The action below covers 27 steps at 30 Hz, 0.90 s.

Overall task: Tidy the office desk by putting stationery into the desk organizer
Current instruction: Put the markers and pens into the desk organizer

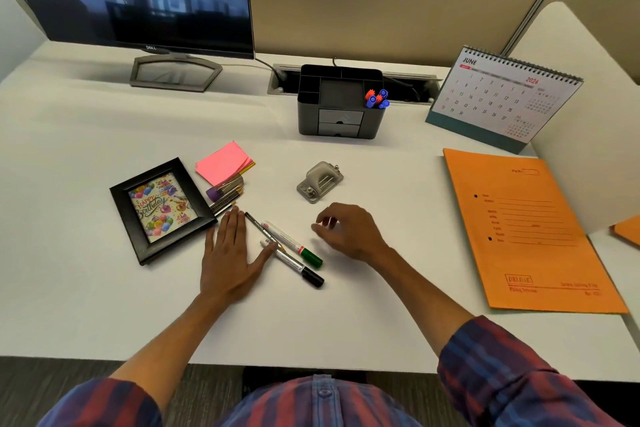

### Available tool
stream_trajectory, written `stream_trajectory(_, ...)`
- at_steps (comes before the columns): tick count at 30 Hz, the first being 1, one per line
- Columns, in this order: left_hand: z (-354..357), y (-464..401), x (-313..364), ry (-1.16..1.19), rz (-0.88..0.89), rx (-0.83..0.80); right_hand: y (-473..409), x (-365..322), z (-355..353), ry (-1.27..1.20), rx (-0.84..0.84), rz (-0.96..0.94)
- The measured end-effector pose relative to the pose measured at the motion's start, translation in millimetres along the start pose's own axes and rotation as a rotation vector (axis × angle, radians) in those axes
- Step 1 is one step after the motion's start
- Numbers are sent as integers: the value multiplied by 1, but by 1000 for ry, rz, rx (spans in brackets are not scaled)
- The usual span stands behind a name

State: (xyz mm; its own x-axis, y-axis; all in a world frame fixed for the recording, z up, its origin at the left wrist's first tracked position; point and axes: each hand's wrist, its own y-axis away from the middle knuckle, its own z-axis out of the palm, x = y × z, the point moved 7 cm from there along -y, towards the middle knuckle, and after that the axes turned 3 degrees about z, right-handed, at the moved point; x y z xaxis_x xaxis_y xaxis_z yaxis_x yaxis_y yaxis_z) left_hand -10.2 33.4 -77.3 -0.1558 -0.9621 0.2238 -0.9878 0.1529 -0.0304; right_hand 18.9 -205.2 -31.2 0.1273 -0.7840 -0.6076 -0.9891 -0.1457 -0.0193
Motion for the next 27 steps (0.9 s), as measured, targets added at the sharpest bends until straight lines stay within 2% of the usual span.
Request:
stream_trajectory(6,-1,1,1,-4,2,7,18,-13,23,11,-158,-34)
stream_trajectory(11,-1,0,1,-4,6,7,24,-22,25,96,-173,-76)
stream_trajectory(15,-1,1,1,0,0,3,22,-21,26,73,-199,-30)
stream_trajectory(17,-1,1,1,4,-1,4,21,-17,23,12,-203,38)
stream_trajectory(20,-1,0,0,8,-1,6,16,-10,14,-204,-151,141)
stream_trajectory(24,0,0,0,5,-1,9,4,-12,-11,-492,-7,137)
stream_trajectory(27,-1,0,1,-1,0,8,-8,-10,-36,-576,77,155)
